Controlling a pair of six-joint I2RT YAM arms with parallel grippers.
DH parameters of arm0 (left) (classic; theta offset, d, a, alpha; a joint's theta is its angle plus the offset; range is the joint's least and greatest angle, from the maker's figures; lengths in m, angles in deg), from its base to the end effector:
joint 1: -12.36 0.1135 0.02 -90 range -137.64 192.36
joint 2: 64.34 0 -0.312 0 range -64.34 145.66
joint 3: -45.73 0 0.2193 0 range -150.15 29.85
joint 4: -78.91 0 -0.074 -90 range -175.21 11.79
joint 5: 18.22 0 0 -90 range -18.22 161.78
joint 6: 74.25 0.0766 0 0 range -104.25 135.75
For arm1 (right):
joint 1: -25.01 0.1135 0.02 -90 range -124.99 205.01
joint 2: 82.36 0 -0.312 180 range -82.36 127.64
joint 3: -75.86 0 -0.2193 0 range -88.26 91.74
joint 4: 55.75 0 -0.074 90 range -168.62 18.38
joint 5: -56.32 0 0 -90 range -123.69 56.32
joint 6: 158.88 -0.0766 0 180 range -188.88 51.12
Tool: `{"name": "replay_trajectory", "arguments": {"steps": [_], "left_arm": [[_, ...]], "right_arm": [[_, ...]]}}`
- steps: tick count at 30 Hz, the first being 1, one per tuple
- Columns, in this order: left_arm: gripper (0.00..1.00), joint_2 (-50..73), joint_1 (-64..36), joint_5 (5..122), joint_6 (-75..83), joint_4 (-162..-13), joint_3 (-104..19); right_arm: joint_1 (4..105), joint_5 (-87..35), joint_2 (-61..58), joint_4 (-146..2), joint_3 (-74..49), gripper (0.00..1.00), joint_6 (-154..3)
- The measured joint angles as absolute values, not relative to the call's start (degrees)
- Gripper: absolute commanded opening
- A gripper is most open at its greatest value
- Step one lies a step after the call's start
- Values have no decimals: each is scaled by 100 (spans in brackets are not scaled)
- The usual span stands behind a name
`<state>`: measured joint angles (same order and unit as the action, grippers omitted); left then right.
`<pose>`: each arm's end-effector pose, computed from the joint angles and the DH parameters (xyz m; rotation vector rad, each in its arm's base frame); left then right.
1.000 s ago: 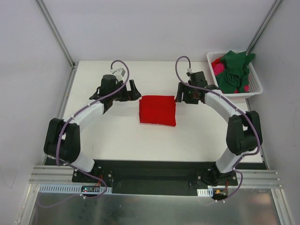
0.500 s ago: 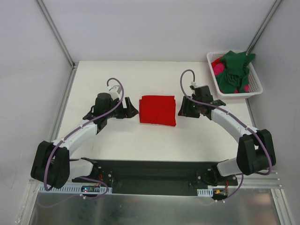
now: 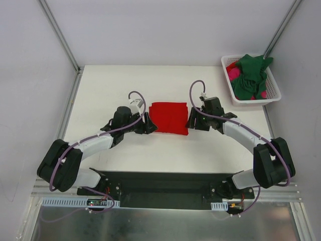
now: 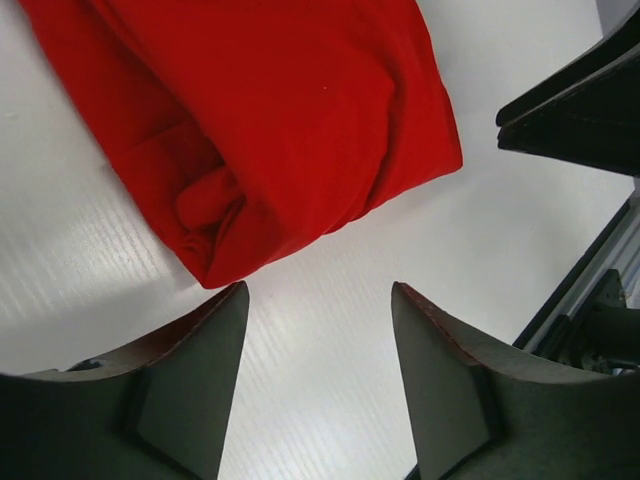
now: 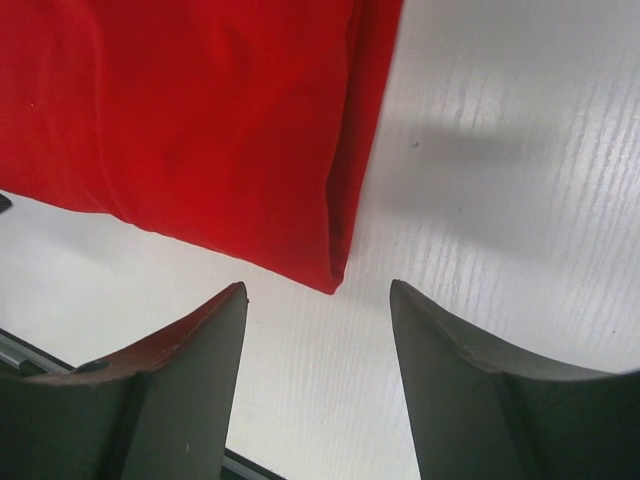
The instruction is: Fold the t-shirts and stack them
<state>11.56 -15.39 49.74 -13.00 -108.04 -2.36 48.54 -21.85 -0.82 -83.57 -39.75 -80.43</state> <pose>0.2286 -0.1528 0.2622 0.2546 2.0318 -1.0101 0.2587 0.1298 0.2522 -0.3527 2.3742 0.5365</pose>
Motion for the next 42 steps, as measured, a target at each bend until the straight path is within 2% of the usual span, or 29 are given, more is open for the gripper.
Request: {"name": "replay_trajectory", "arguments": {"steps": [17,28,38,42], "left_arm": [[56,1746,-1620,4982,-1316,-11145,-356],[50,2000,-1620,4982,-1204,-11156,-398],[37,2107,-1620,4985,-1110,-11161,-441],[29,2199,-1620,4987,-1062,-11172,-457]], "right_arm": [[4981,-2058,171,-8040,-4039,62,-8196],[5066,-1929,486,-7918,-4039,56,-8251],[5081,-1872,550,-7817,-4039,34,-8305],[5081,-1820,563,-7791,-4039,18,-8323]]}}
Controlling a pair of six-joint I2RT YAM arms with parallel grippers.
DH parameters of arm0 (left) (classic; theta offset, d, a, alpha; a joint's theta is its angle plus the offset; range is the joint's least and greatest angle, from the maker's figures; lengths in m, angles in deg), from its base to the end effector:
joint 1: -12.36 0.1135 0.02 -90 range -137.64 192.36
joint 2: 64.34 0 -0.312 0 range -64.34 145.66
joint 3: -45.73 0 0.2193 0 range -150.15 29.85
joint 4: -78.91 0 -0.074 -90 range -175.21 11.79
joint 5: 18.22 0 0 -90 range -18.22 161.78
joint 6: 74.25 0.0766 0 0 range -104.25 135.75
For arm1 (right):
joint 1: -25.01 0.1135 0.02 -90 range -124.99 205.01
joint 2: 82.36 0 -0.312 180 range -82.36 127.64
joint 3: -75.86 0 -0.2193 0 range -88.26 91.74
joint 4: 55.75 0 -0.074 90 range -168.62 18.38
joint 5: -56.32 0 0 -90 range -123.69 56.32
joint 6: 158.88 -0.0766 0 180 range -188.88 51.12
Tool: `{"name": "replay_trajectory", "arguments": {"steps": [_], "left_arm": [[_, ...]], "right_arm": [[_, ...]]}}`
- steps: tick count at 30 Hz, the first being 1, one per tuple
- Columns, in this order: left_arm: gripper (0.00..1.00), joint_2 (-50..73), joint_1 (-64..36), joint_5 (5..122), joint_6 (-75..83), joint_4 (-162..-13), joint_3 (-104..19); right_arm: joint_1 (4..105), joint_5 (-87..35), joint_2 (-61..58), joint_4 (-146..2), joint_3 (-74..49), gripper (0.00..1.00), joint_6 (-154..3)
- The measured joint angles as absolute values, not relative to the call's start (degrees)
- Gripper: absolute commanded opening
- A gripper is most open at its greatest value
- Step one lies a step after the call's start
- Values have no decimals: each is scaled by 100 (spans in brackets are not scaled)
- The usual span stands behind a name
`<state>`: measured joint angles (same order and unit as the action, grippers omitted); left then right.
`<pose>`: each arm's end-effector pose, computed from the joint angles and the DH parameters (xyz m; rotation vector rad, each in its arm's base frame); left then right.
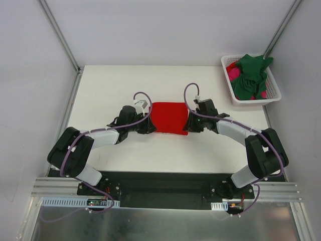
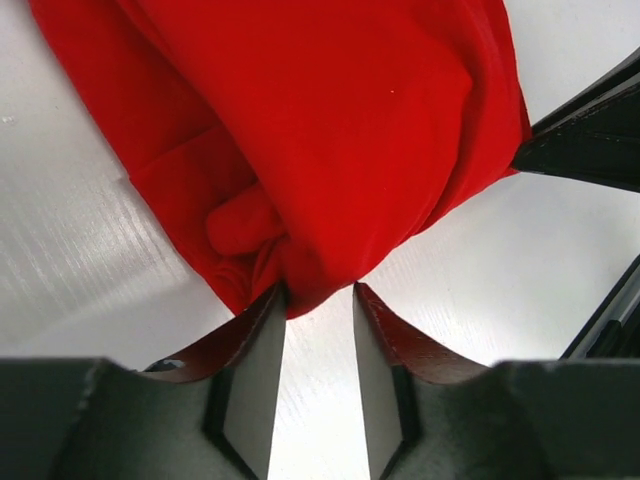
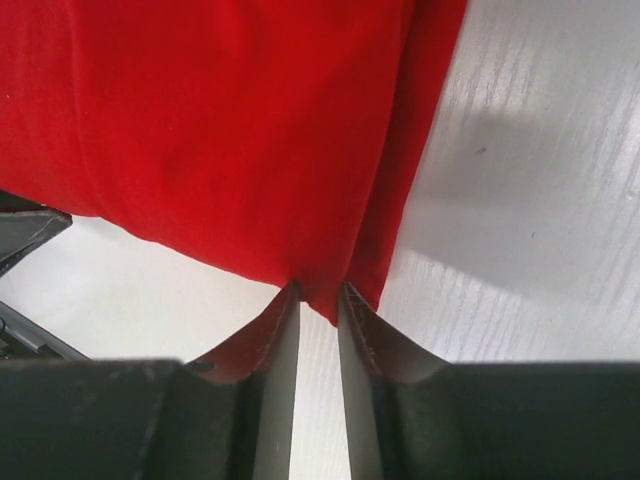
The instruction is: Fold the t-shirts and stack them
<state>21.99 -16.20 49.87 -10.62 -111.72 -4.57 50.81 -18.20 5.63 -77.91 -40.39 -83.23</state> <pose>0.2572 -0.1726 0.2336 0.2982 2.1025 -0.9766 0.2711 0.1537 0.2282 -0.3752 2.4135 0.6462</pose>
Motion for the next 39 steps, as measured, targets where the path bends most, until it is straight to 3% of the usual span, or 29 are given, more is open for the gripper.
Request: {"name": "replay_trajectory", "arguments": {"steps": [3,5,6,39], "left_arm": [[15,2302,-1620,4993,-1034,-11191,-500],[2,2365,-1620,4998,-1012,-11198,-540],[0,2407,-1620,4998,-1005,-11198,-564],[0,1674,-1604,5284,-577,-10702,-153]], "right_arm": [[5083,-1794,587,-7784,-4039,4,-8323],[5083,-1785,613,-7782,-4039,1,-8323],[5083,-1778,624,-7782,-4039,1,-8321],[5171,-2502,729,-8512,-3575,1,-7897]]}}
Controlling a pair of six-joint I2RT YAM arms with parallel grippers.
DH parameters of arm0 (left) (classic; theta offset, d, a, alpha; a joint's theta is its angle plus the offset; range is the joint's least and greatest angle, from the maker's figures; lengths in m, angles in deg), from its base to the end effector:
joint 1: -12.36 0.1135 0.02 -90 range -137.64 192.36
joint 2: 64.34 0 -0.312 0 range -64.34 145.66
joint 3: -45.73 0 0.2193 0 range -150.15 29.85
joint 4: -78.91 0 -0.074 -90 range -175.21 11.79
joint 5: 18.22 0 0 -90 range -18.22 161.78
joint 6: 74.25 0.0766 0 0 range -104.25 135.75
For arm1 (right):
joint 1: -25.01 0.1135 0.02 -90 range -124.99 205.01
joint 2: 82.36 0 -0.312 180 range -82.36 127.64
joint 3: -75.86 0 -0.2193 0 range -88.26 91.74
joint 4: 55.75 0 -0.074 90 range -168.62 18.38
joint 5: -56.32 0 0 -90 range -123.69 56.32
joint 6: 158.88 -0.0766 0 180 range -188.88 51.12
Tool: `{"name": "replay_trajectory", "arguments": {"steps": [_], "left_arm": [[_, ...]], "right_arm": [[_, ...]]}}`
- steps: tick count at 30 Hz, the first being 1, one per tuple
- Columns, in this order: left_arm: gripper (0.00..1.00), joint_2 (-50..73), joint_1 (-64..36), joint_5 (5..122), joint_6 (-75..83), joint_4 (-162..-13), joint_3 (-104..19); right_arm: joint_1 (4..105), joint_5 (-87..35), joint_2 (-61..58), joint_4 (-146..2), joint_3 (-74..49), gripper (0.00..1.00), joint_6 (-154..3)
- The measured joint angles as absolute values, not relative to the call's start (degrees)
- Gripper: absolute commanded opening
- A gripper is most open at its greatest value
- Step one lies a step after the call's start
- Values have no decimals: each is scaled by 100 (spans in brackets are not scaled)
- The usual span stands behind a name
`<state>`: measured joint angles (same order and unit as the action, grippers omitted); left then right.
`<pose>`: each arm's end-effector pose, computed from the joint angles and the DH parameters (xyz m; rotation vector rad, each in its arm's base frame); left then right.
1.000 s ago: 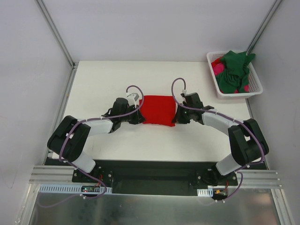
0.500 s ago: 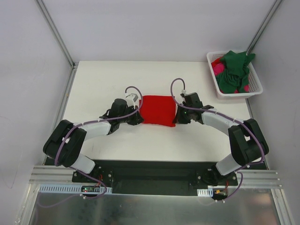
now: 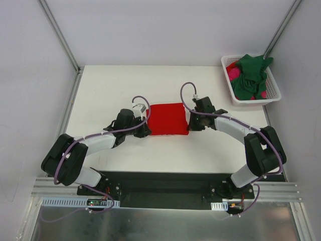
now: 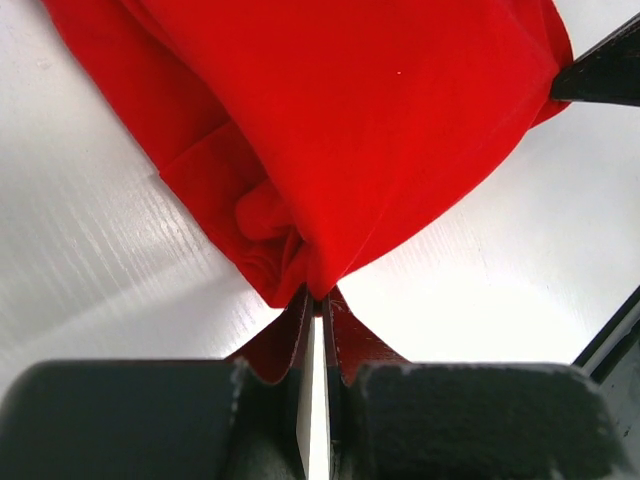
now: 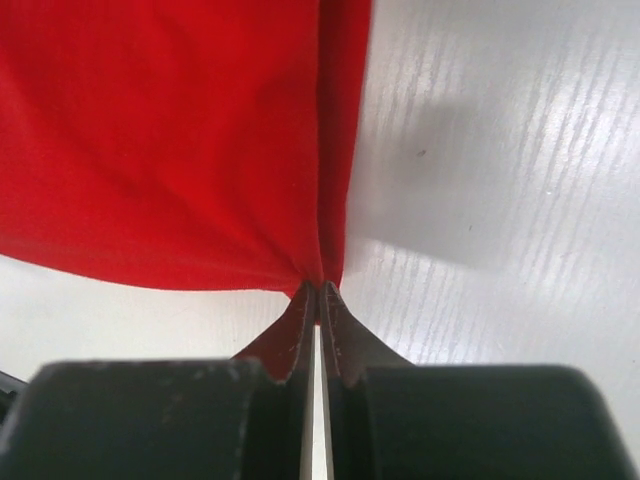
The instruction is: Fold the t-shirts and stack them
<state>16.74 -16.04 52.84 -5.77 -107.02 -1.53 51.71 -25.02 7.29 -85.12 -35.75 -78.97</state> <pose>0.2373 -0.1566 0.2312 0.3423 2.1191 -0.8657 0.2784 0.1529 0.2302 -0.4276 2.4609 0.4613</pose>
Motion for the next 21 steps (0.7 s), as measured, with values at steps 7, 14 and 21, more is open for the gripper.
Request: {"name": "replay_trajectory", "arguments": {"steps": [7,14,21], "left_arm": [[0,1572,-1604,5284,-564,-10645,-107],[27,1462,-1607,5282,-566,-10568,-13],[51,1152,-1502,5498,-549,-10072,74]], "right_arm": [[5195,-2832,740,-8735,-3477,1,-7840],[5206,-2893,740,-8840,-3429,36,-7816],[5105,-3479,683,-9284,-3376,61,-7586]]}}
